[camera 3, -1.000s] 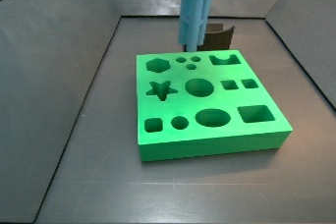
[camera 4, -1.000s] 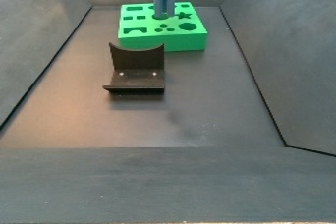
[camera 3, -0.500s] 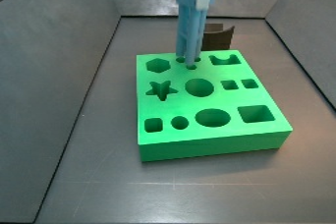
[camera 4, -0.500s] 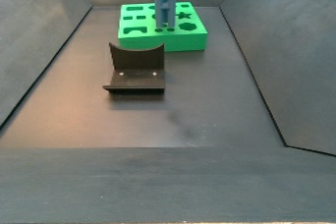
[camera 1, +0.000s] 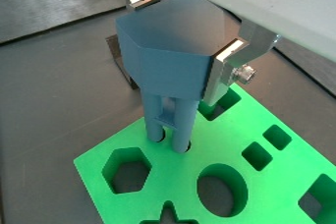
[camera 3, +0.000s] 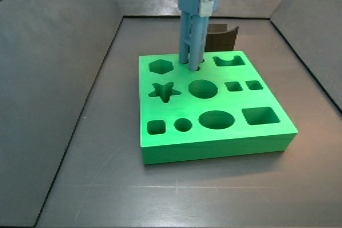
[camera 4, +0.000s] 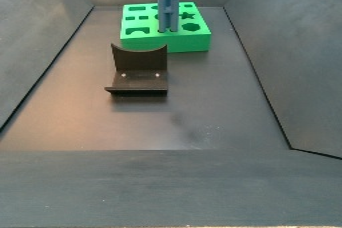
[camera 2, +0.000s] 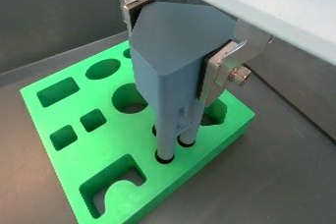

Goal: Pick up the 3 prong object. Move up. Move to above the board. Insert the 3 prong object.
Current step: Insert the 3 prong object.

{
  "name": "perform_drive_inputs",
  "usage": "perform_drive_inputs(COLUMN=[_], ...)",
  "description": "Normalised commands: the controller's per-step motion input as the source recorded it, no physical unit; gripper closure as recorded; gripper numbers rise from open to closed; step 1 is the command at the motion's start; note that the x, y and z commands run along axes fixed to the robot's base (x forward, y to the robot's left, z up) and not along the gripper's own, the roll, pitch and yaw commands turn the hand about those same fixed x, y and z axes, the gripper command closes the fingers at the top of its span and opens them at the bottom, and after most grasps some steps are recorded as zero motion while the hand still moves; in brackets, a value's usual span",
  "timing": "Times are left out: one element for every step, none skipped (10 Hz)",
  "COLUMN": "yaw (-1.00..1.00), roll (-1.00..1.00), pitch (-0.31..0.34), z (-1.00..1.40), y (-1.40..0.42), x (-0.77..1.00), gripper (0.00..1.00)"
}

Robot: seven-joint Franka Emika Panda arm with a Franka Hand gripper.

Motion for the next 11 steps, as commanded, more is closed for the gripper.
perform_drive_inputs(yaw=[0.14, 0.17, 0.17, 0.13, 0.12, 0.09, 0.10, 0.10, 0.10, 0.09, 0.12], roll=[0.00, 0.01, 0.00, 0.00, 0.00, 0.00, 0.06, 0.14, 0.18, 0.21, 0.23], pitch=[-0.011, -0.009, -0.019, -0.057, -0.064, -0.040, -0.023, 0.000, 0.000, 0.000, 0.010], z=[-0.10, -0.20, -0.19, -0.14, -0.11, -0.15, -0.26, -0.29, -0.29, -0.34, -0.45], y=[0.00, 0.02, 0.00, 0.00, 0.00, 0.00, -0.03, -0.09, -0.10, -0.07, -0.03], x=[0.00, 0.00, 0.00, 0.00, 0.01, 0.00, 0.00, 0.00, 0.00, 0.00, 0.00], gripper=[1.00, 1.00, 1.00, 1.00, 1.00, 1.00, 1.00, 1.00, 1.00, 1.00, 1.00])
